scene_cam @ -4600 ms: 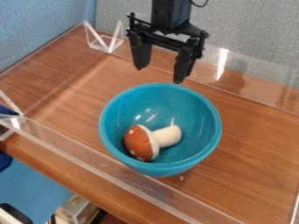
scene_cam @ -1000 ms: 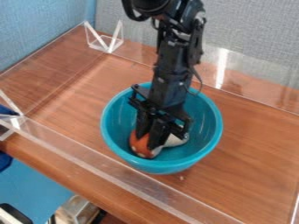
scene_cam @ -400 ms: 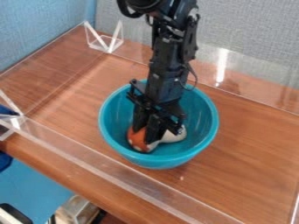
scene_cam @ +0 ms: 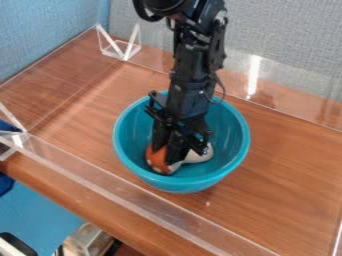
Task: Remove the mushroom from inside the blue bowl and put it on the table
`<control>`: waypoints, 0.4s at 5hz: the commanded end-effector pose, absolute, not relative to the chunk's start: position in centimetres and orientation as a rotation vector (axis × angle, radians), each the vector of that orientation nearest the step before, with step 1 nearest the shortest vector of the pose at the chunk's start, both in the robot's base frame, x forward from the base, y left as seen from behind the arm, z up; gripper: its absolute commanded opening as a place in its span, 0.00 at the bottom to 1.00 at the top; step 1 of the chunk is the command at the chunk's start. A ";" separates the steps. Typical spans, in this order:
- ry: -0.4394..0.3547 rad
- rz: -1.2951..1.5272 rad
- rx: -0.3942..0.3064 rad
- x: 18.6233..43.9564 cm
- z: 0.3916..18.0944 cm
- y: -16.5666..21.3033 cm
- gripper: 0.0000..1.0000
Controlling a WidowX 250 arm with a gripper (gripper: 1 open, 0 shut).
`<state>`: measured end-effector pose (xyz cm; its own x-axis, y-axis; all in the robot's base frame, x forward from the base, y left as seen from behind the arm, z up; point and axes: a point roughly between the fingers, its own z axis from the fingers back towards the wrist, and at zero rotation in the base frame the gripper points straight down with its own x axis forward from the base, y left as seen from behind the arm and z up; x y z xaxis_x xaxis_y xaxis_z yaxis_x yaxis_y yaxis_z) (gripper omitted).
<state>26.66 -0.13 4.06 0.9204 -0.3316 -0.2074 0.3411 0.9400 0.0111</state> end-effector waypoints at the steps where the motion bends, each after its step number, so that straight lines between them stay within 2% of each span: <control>1: 0.171 -0.359 0.055 27.5 4.7 0.6 0.00; 2: 0.170 -0.335 0.055 27.6 5.6 1.3 0.00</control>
